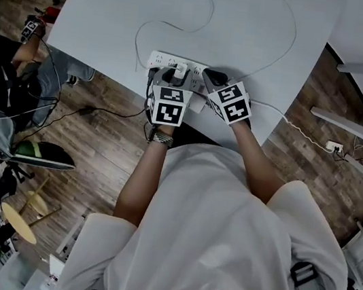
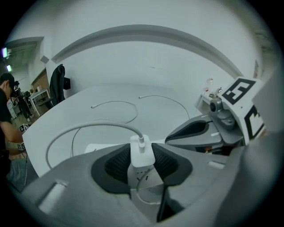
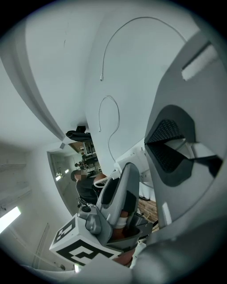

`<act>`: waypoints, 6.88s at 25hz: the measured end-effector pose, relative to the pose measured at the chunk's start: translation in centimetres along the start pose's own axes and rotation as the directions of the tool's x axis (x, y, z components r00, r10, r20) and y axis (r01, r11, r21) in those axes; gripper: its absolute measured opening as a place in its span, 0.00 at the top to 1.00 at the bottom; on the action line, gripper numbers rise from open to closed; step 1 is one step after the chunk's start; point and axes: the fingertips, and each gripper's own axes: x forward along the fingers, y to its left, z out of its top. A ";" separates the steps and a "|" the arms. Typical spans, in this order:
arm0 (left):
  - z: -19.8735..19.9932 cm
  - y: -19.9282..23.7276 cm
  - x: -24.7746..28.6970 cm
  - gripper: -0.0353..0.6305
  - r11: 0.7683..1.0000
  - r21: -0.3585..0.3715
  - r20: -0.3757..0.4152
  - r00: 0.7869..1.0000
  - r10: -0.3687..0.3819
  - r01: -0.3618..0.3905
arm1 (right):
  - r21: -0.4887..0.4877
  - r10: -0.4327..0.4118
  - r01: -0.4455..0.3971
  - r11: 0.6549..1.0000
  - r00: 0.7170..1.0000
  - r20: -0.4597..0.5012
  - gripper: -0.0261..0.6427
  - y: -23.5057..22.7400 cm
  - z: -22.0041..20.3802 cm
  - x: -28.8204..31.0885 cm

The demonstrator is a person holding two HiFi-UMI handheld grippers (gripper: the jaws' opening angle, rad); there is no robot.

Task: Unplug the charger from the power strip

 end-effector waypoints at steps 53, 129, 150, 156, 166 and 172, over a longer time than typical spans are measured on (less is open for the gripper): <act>0.0 0.2 0.0 0.74 0.999 -0.038 -0.011 1.000 -0.023 0.022 | -0.017 0.004 -0.004 1.000 1.000 0.021 0.96 -0.2 0.0 0.5; 1.1 0.3 -1.1 0.74 0.987 -0.154 0.148 0.988 -0.031 0.054 | -0.020 -0.010 0.011 1.000 0.999 0.047 0.96 -0.1 0.0 -0.1; 0.9 0.0 -0.9 0.74 0.998 -0.061 0.128 0.992 0.010 -0.002 | -0.023 -0.013 0.014 1.000 0.999 0.044 0.96 -0.2 -0.3 0.1; 1.0 0.4 -0.9 0.74 0.985 -0.162 0.152 0.988 -0.028 0.053 | -0.020 -0.012 0.012 1.000 0.999 0.044 0.96 -0.2 -0.4 0.2; 0.9 -0.2 -1.3 0.74 1.000 -0.004 0.116 0.993 0.018 -0.018 | -0.023 -0.017 0.018 1.000 0.999 0.045 0.96 0.0 -0.4 -0.1; 1.0 -0.1 -1.2 0.74 0.998 -0.063 0.125 0.992 -0.003 0.011 | -0.025 -0.019 0.020 0.999 0.999 0.044 0.96 0.0 -0.3 -0.1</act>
